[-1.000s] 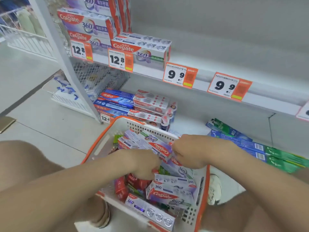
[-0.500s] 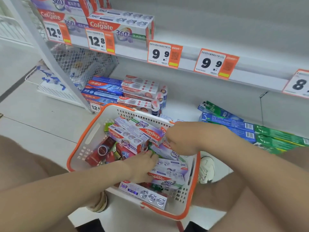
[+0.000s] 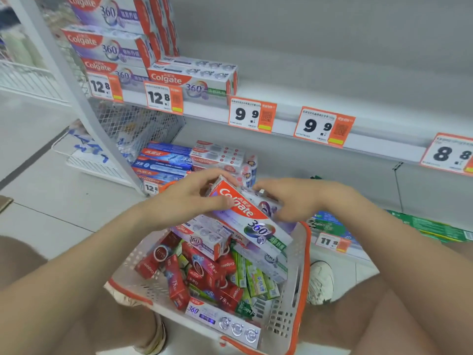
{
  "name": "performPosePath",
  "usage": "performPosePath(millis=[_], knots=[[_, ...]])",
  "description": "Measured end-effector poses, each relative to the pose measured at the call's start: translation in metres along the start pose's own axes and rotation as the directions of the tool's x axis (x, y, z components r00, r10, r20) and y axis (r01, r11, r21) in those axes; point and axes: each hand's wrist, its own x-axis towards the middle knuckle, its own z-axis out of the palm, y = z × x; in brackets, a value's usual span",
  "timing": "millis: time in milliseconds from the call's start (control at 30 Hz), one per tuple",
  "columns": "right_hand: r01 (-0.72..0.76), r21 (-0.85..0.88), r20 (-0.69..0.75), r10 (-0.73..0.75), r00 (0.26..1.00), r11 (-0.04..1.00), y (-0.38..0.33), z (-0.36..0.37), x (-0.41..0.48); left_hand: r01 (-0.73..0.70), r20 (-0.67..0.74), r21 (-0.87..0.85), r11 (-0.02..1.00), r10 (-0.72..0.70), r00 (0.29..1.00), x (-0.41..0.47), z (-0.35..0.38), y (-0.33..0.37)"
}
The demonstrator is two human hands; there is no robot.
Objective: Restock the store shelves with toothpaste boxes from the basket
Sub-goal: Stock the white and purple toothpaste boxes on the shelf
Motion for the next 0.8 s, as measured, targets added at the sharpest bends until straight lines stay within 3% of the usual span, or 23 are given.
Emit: performPosePath(millis=[67,267,467,667,800], knots=[[0.021,0.102,-0.094,-0.011,0.996,0.995,0.002,-0.011,-0.001,0.023,-0.055,-0.082,0.996,-0.027,0.998,-0.002,-0.008,0.003],[-0.034,0.358,-0.184,0.106,0.977,0.933,-0.002,-0.024,-0.004,0.118,-0.219,-0.369,0.922,-0.21,0.953,-0.004,-0.025,0.006],[0.008,0.548,-0.382,0.242,0.892,0.837,-0.01,-0.033,-0.008,0.14,-0.307,-0.341,0.93,-0.25,0.918,-0.011,-0.049,0.014],[0.054,0.609,-0.366,0.22,0.904,0.791,-0.032,-0.034,-0.015,0.093,-0.405,-0.331,0.939,-0.23,0.885,-0.011,-0.06,0.013],[0.107,0.804,-0.316,0.267,0.911,0.586,-0.037,-0.038,-0.007,0.063,-0.456,-0.335,0.94,-0.22,0.862,-0.011,-0.066,0.016]])
